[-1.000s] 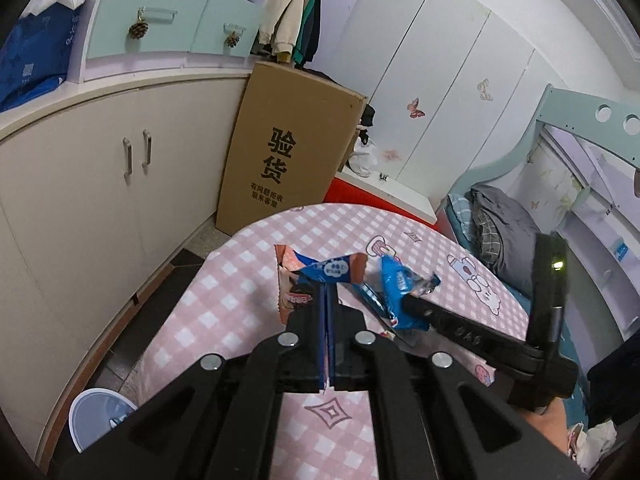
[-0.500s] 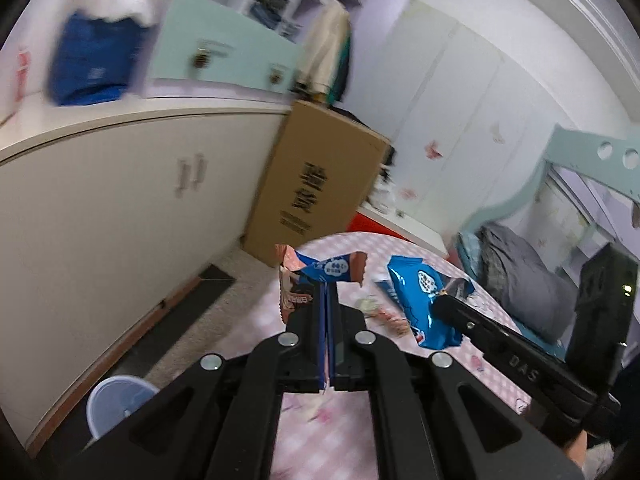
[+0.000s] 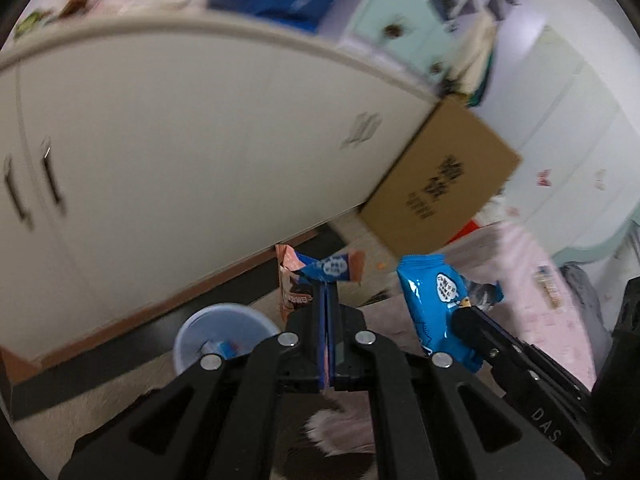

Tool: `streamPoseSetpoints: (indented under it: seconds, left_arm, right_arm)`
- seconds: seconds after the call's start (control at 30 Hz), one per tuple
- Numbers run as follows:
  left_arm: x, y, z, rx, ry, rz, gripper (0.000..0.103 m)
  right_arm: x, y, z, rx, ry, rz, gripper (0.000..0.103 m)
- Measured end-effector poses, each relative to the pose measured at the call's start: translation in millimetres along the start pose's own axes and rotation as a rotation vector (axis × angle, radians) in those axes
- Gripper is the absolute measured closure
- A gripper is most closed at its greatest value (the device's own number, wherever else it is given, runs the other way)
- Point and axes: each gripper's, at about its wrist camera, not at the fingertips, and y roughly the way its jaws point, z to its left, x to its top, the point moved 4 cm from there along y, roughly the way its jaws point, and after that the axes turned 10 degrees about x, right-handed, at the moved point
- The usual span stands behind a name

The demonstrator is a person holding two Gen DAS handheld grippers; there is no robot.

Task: Collect trash
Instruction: 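Carry the blue wrappers over the wastebasket with both tools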

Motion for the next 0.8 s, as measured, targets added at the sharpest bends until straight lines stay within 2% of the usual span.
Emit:
streamPoseSetpoints:
  seconds: [0.13, 0.33, 0.4, 0.43, 0.47, 0.5, 0.67, 0.8]
  left_arm:
    - [-13, 46, 39, 0.041, -0.05, 0.1, 0.102]
    - [-38, 104, 74, 0.093, -0.069, 0.221, 0.102]
    - [-45, 119, 84, 0.113, -0.064, 0.252, 0.102]
    - [-48, 124, 85, 0.117, -0.061, 0.26, 0.102]
    - [-52, 129, 88, 0.122, -0.059, 0.271, 0.102]
    - [-54, 134, 89, 0.124, -0.059, 0.284, 0.102]
    - [-61, 152, 88, 0.13, -0.05, 0.325, 0.102]
    - [-64, 156, 82, 0.131, -0.041, 0.339, 0.101]
  right_arm:
    - [-21, 56, 0, 0.005, 0.029, 0.083, 0.095]
    - [-51, 120, -14, -0.006, 0.057, 0.169, 0.09]
    - [-61, 142, -22, 0.001, 0.073, 0.198, 0.082]
    - [-66, 150, -27, 0.002, 0.089, 0.215, 0.071]
    - [-70, 157, -31, -0.004, 0.099, 0.226, 0.059]
    - [-75, 160, -33, -0.009, 0.104, 0.231, 0.056]
    - [-84, 171, -42, -0.019, 0.128, 0.257, 0.055]
    - [-83, 170, -44, -0.028, 0.122, 0.258, 0.051]
